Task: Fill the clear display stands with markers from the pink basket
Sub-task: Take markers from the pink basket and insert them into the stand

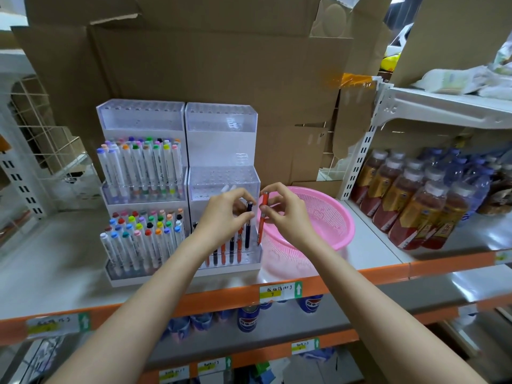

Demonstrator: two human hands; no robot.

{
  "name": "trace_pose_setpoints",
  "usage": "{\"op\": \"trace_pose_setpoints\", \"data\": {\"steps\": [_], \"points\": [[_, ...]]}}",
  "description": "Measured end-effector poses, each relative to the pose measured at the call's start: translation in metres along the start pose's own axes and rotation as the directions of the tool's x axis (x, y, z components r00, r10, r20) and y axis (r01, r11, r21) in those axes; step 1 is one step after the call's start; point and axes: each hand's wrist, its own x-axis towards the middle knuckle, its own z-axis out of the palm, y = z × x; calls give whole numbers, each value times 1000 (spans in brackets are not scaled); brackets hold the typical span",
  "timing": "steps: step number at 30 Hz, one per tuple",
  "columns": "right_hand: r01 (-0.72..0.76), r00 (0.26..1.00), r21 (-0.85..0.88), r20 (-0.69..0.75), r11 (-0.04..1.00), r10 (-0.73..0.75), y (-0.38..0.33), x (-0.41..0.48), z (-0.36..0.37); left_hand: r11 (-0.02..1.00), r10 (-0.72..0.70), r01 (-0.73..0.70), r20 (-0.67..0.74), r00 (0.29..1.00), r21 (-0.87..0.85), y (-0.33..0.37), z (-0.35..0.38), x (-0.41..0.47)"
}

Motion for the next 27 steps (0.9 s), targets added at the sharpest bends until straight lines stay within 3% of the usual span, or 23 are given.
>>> {"op": "trace_pose_setpoints", "data": {"steps": [5, 11, 27], "points": [[10, 1000, -11, 6, 1000, -10, 0, 0, 2, 999, -27, 22, 103, 994, 44, -5, 3, -2], [17, 1000, -24, 24, 1000, -16, 2, -5, 4, 999, -18, 12, 128, 992, 52, -9, 4, 1], [24, 1000, -31, 13, 999, -24, -3, -8, 1, 955, -32, -26, 190, 981, 294, -12, 7, 4]]}}
